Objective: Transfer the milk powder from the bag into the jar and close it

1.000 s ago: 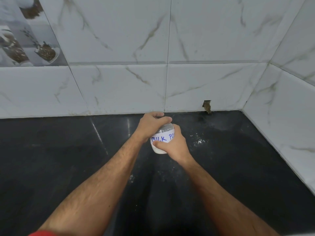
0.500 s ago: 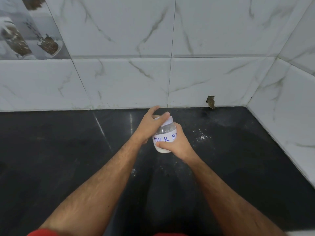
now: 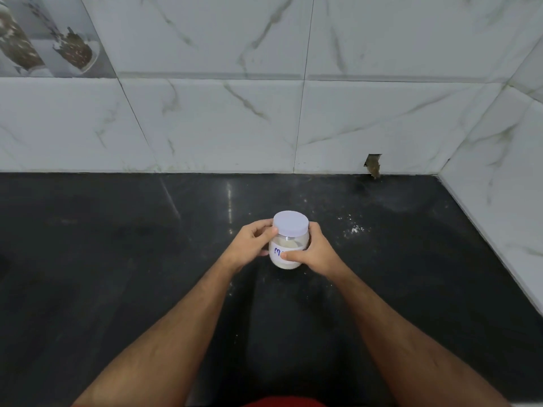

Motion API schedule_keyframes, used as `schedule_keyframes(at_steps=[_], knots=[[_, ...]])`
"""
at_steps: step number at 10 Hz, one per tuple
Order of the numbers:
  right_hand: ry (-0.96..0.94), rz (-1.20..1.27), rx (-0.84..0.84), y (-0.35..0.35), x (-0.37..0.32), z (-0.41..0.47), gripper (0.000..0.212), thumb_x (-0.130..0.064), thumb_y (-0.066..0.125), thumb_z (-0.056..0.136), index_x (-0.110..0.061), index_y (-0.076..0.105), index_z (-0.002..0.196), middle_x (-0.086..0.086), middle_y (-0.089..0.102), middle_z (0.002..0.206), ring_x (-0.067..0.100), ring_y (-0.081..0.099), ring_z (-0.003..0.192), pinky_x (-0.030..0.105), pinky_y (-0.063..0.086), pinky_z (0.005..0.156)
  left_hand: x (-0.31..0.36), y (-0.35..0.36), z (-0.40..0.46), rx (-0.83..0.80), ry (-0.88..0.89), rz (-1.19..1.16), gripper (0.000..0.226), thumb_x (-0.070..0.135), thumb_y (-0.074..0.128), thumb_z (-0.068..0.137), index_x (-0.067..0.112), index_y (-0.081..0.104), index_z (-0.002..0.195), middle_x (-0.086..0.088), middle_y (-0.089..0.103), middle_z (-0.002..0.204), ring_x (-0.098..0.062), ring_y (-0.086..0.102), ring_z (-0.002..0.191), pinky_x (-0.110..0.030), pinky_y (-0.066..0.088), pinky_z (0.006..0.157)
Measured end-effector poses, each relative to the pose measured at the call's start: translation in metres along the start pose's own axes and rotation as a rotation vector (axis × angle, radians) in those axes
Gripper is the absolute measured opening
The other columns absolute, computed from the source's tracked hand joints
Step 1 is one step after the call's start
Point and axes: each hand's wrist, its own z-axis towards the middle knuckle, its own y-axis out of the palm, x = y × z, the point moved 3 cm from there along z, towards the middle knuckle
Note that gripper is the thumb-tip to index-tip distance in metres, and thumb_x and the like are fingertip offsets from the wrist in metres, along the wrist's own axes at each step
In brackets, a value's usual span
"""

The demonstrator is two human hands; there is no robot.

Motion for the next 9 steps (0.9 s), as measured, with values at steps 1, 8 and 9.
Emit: schedule_keyframes(at_steps=[1, 8, 9], knots=[[-0.025, -0.098, 0.014, -0.009, -0.008, 0.022, 0.084, -0.016, 0.091, 0.061, -0.017, 0.046, 0.132, -0.004, 0.057, 0.126, 0.014, 0.059, 0.113, 0.026, 0.050, 0.088, 0.003, -0.004, 0.018, 0.002, 0.003, 0.027, 0.035, 0.027, 0.059, 0.098, 0.026, 0.059, 0.133, 0.002, 0.072, 0.116, -0.013, 0.067, 0.108, -0.036, 0.059, 0.086], [-0.023, -0.349, 0.020, -0.012, -0.019, 0.097, 0.085, -0.016, 0.084, 0.070, -0.017, 0.040, 0.142, 0.006, 0.054, 0.141, 0.027, 0.051, 0.131, 0.039, 0.046, 0.104, 0.001, -0.029, 0.074, 0.107, -0.065, 0.246, 0.064, 0.038, 0.062, 0.094, 0.025, 0.036, 0.152, -0.003, 0.051, 0.147, -0.019, 0.052, 0.129, -0.041, 0.051, 0.101], [-0.025, -0.632, 0.076, -0.017, -0.010, 0.078, 0.100, -0.047, 0.077, 0.079, -0.009, 0.026, 0.155, 0.011, 0.036, 0.159, 0.030, 0.033, 0.146, 0.043, 0.033, 0.115, -0.011, -0.031, 0.061, 0.150, -0.046, 0.494, 0.069, 0.044, 0.061, 0.093, 0.021, 0.034, 0.153, -0.003, 0.043, 0.154, -0.021, 0.046, 0.137, -0.035, 0.037, 0.113]])
